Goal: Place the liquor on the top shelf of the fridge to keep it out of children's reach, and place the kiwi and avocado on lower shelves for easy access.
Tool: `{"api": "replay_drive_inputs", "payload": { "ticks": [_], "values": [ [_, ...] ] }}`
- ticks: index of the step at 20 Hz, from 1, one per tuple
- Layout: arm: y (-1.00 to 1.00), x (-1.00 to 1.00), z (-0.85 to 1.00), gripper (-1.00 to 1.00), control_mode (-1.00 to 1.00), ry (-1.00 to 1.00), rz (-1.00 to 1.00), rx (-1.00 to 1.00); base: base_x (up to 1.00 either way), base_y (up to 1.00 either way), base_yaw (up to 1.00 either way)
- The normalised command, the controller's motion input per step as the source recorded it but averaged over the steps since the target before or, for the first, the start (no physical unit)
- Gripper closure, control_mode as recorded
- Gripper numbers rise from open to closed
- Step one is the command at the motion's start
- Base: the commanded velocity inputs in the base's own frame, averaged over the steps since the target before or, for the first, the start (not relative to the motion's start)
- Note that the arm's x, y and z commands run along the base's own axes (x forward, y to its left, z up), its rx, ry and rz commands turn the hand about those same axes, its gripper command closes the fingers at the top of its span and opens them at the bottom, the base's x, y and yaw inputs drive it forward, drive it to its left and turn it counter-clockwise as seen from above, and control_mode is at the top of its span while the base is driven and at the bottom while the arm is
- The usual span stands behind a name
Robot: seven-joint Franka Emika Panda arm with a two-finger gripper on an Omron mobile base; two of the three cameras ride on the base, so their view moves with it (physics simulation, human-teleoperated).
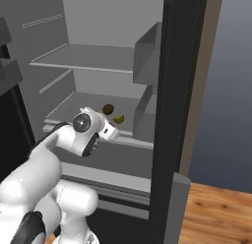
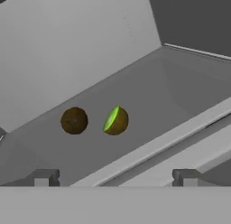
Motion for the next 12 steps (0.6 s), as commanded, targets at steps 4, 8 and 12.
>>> {"api": "replay_drive_inputs", "payload": {
  "ticks": [4,8,12],
  "values": [
    [0.0,-0.56,0.7,-1.0,-1.0,0.04,0.14,0.0,0.0,0.0,0.0],
    [0.01,-0.64,0.63,-1.0,-1.0,0.13,0.16,-0.04,0.0,0.0,0.0],
    [0.1,-0.65,0.53,-1.0,-1.0,0.23,0.14,-0.09,0.0,0.0,0.0]
  ]
}}
